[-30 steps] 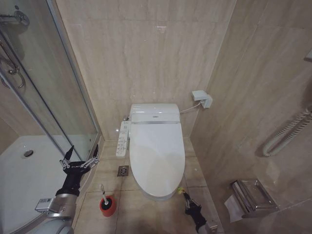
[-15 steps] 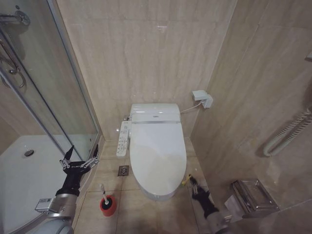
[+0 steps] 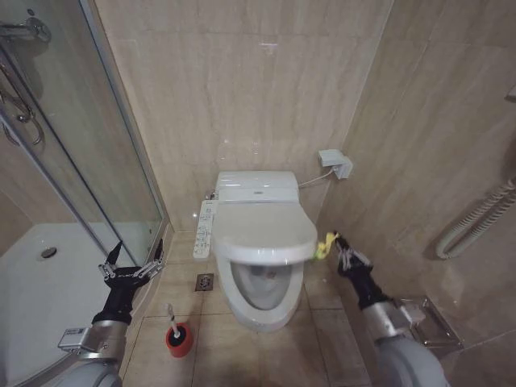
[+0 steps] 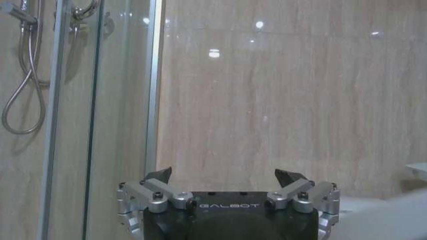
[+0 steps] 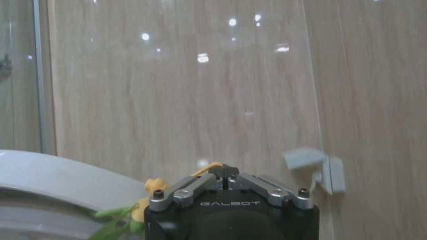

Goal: Open the toilet lid, clean the toilet bowl with a toilet brush, close the toilet lid, and flush.

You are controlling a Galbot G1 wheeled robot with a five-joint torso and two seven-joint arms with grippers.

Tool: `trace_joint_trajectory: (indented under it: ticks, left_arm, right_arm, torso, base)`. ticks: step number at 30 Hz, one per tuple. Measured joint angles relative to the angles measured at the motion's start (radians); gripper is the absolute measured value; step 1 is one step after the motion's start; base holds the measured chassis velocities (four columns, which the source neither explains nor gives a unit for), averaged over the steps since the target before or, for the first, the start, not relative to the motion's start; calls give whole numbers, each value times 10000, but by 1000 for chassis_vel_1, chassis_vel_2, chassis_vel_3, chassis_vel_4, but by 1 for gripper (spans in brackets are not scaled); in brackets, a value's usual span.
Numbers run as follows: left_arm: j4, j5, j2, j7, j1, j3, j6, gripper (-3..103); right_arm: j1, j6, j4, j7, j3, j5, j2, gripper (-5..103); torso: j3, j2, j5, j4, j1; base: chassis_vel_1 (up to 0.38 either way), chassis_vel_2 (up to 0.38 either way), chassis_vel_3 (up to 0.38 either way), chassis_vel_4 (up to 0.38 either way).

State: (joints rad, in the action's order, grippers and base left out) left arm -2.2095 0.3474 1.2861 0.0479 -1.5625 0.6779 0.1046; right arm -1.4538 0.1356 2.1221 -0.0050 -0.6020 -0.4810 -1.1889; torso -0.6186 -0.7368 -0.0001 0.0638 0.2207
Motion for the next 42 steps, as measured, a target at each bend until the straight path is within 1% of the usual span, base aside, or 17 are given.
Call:
trace_joint_trajectory:
  ticks: [3, 5, 6, 8, 13, 19, 21, 23, 26, 27, 29, 30, 31, 32, 34, 39, 42]
  left_arm:
    - [0, 0, 0, 0, 0, 0, 0, 100]
    - [0, 0, 0, 0, 0, 0, 0, 100]
    - [0, 0, 0, 0, 0, 0, 0, 100]
    - [0, 0, 0, 0, -1, 0, 0, 100]
    - [0, 0, 0, 0, -1, 0, 0, 100]
    - [0, 0, 0, 0, 1, 0, 0, 100]
    - [0, 0, 0, 1, 2, 0, 0, 100]
    - [0, 0, 0, 0, 0, 0, 0, 100]
    - [0, 0, 0, 0, 0, 0, 0, 100]
    - [0, 0, 0, 0, 0, 0, 0, 100]
    - [0, 0, 0, 4, 0, 2, 0, 100]
    - [0, 0, -1, 0, -2, 0, 0, 100]
    - [0, 0, -1, 0, 3, 0, 0, 100]
    - [0, 0, -1, 0, 3, 0, 0, 100]
    - [0, 0, -1, 0, 1, 0, 0, 100]
    - [0, 0, 0, 0, 1, 0, 0, 100]
    - [0, 0, -1, 0, 0, 0, 0, 100]
  right_arm:
    - [314, -182, 52, 125, 74, -92, 107, 0]
    - [1088, -530, 25, 322, 281, -230, 261, 0]
    - [1088, -530, 25, 322, 281, -230, 261, 0]
    - [1751, -906, 0, 478, 410, -444, 286, 0]
    - [2789, -1447, -85, 703, 496, -796, 351, 0]
    - [3846, -1685, -611, 783, 575, -1238, 600, 0]
    - [4576, -1754, -1272, 777, 694, -1659, 738, 0]
    - [4891, -1753, -1569, 764, 748, -1727, 771, 0]
    - [6214, -1758, -2579, 755, 1040, -1857, 787, 0]
    - [6214, -1758, -2579, 755, 1040, -1857, 787, 0]
    - [7025, -1669, -3292, 720, 1375, -1907, 741, 0]
    - [7415, -1596, -3668, 709, 1582, -1944, 702, 0]
    - [7826, -1517, -4065, 680, 1804, -1967, 642, 0]
    - [7826, -1517, -4065, 680, 1804, -1967, 642, 0]
    - [8626, -1340, -4895, 582, 2206, -1967, 419, 0]
    - [9496, -1153, -5822, 518, 2741, -2031, 44, 0]
    - [10492, -687, -7008, 357, 3250, -1976, -420, 0]
  torso:
    - [0, 0, 0, 1, 0]
    - [0, 0, 0, 1, 0]
    - [0, 0, 0, 1, 0]
    - [-1, 0, 0, 1, 1]
    - [-1, 0, 0, 1, 0]
    - [-1, 0, -1, -1, 1]
    - [-1, 0, 0, -1, 0]
    - [-2, 0, -1, -3, 0]
    - [-1, 0, 0, -2, 1]
    - [-1, 0, 0, -2, 1]
    - [-2, 0, -3, -3, 1]
    - [-2, 0, 1, 5, 1]
    - [-2, 0, 0, 3, 2]
    - [-2, 0, 0, 3, 2]
    - [-2, 1, 0, 5, 2]
    - [-2, 0, -1, 7, 2]
    - [-2, 0, -1, 9, 1]
  base:
    - [0, 0, 0, 0]
    - [0, 0, 0, 0]
    - [0, 0, 0, 0]
    - [0, 0, 0, 0]
    - [0, 0, 0, 0]
    - [0, 0, 0, 0]
    - [0, 0, 0, 0]
    - [0, 0, 0, 0]
    - [0, 0, 0, 0]
    - [0, 0, 0, 0]
    - [0, 0, 0, 0]
    - [0, 0, 0, 0]
    - [0, 0, 0, 0]
    - [0, 0, 0, 0]
    - [0, 0, 0, 0]
    - [0, 0, 0, 0]
    - [0, 0, 0, 0]
